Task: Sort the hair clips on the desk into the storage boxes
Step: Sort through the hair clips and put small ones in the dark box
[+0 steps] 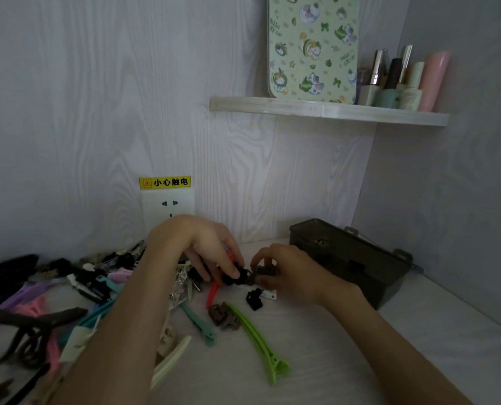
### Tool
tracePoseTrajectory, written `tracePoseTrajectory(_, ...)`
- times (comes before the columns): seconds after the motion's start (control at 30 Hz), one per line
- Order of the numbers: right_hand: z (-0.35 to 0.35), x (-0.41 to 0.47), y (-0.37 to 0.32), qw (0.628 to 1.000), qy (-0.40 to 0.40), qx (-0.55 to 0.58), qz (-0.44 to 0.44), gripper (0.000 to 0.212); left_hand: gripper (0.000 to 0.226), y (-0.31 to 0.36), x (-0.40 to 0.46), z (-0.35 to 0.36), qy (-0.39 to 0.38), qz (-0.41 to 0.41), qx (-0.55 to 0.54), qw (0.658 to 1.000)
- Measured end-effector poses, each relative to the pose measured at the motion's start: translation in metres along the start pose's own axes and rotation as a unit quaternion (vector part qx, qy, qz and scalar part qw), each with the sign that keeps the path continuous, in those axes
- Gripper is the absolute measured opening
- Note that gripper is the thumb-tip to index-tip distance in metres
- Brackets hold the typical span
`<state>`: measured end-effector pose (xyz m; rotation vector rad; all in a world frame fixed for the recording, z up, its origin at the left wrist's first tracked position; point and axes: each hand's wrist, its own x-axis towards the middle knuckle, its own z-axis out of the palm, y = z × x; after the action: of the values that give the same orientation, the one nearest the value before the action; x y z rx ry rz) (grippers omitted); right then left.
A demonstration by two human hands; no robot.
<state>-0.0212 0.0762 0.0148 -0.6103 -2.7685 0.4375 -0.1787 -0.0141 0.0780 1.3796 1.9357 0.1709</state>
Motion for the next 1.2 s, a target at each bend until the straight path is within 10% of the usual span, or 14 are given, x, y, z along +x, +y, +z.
tracePoseTrajectory(0.17,-0.028,-0.001,0.006,0.963,0.264,0.047,0.03,0.018,0.027,0.013,-0.017,-0.01,0.058,0.04,-0.083,0.994)
tracePoseTrajectory(0.3,-0.06,-0.012,0.031,0.9,0.419,0.047,0.11,0.023,0.031,0.047,-0.006,0.003,0.256,0.178,-0.173,0.934)
tracePoseTrajectory(0.43,-0.063,-0.021,0.053,0.928,0.294,0.041,0.225,0.04,0.048,0.081,0.019,0.031,0.307,0.319,-0.22,0.869)
tracePoseTrajectory(0.7,-0.066,-0.026,0.05,0.93,0.302,0.057,0.203,0.02,0.053,0.043,0.023,0.013,0.24,0.17,-0.015,0.956)
tracePoseTrajectory(0.93,-0.04,-0.022,-0.014,0.979,-0.114,0.165,0.044,0.034,0.051,0.011,0.015,0.005,0.035,0.055,0.185,0.98)
tracePoseTrajectory(1.2,-0.013,-0.013,-0.021,0.986,-0.091,0.138,-0.005,0.021,0.032,-0.006,0.03,0.008,0.093,0.064,0.156,0.981)
